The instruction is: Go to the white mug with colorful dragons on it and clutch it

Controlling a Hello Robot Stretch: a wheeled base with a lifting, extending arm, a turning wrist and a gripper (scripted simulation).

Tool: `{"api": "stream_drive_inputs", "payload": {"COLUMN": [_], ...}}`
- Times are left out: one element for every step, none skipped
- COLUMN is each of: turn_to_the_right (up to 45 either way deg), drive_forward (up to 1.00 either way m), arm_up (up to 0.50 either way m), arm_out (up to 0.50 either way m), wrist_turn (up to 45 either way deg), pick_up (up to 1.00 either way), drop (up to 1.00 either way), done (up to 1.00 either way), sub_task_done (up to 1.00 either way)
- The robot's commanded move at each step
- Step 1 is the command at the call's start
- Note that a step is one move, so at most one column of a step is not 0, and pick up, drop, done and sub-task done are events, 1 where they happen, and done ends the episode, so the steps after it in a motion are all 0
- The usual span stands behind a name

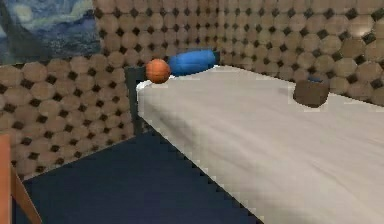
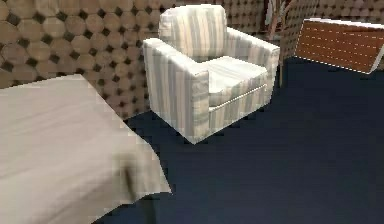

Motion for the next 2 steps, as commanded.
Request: {"api": "stream_drive_inputs", "payload": {"turn_to_the_right": [-36.0,-3.0], "drive_forward": [0.00,0.00], "arm_up": [0.00,0.00], "arm_out": [0.00,0.00], "wrist_turn": [0.0,0.0], "pick_up": [0.00,0.00], "drop": [0.00,0.00], "done": [0.00,0.00], "sub_task_done": [0.00,0.00]}}
